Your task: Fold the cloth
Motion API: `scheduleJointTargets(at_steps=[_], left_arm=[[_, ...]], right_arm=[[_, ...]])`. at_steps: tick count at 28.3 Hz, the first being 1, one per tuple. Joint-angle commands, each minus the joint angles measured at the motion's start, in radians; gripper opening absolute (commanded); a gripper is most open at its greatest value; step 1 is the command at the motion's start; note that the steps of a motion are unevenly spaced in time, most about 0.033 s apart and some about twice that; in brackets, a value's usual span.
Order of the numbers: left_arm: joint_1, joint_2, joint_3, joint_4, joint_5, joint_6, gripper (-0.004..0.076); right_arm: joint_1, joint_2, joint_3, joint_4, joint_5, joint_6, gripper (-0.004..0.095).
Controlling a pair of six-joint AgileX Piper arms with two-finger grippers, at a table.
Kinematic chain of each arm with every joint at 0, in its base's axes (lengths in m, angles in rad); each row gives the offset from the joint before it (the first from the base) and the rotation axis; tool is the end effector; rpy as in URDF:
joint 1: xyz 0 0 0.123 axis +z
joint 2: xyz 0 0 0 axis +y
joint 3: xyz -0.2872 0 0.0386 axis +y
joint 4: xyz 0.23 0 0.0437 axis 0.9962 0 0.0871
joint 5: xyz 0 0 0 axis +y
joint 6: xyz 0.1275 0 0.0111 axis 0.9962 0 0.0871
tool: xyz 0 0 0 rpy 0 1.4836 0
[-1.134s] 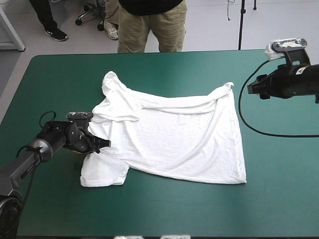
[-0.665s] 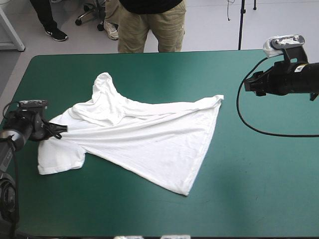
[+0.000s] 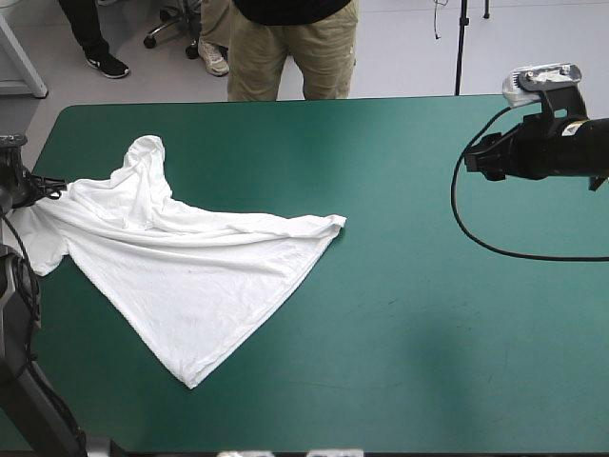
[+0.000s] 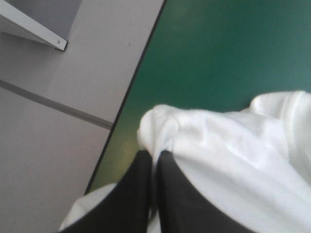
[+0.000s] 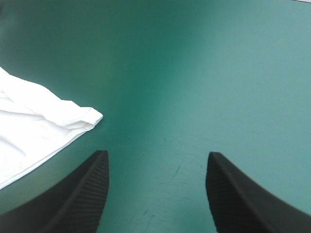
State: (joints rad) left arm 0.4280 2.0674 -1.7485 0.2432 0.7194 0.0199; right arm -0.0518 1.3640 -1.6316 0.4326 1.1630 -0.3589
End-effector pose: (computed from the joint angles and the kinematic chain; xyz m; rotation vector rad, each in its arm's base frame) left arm 0.4262 0.2168 0.2247 -0.3509 2.5263 0.4538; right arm 0.2759 0.0350 0.4325 -0.3366 2.2690 0.3439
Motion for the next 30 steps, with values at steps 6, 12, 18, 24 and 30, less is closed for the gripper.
scheduleJointTargets(at_steps=[6, 12, 18, 24, 30], left_arm=[[0.005, -0.098, -0.044, 0.065, 0.102, -0.02, 0.0591], [0.012, -0.259, -0.044, -0.066, 0.109, 0.011, 0.0504], [0.01, -0.451, -0.044, -0.514, 0.266, 0.259, 0.0461], [0.01, -0.621, -0.044, -0.688, 0.421, 0.351, 0.0458], [0.01, -0.791, -0.029, -0.786, 0.505, 0.395, 0.0457]], right_arm=[[-0.007, -0.03, -0.021, 0.024, -0.055, -0.02, 0.0553], [-0.007, -0.083, -0.021, -0.015, -0.051, -0.027, 0.0553], [-0.007, -0.122, -0.021, -0.03, -0.033, -0.011, 0.0553], [-0.007, -0.129, -0.021, -0.021, -0.029, -0.01, 0.0553], [-0.007, -0.129, -0.021, -0.019, -0.029, -0.01, 0.0553]])
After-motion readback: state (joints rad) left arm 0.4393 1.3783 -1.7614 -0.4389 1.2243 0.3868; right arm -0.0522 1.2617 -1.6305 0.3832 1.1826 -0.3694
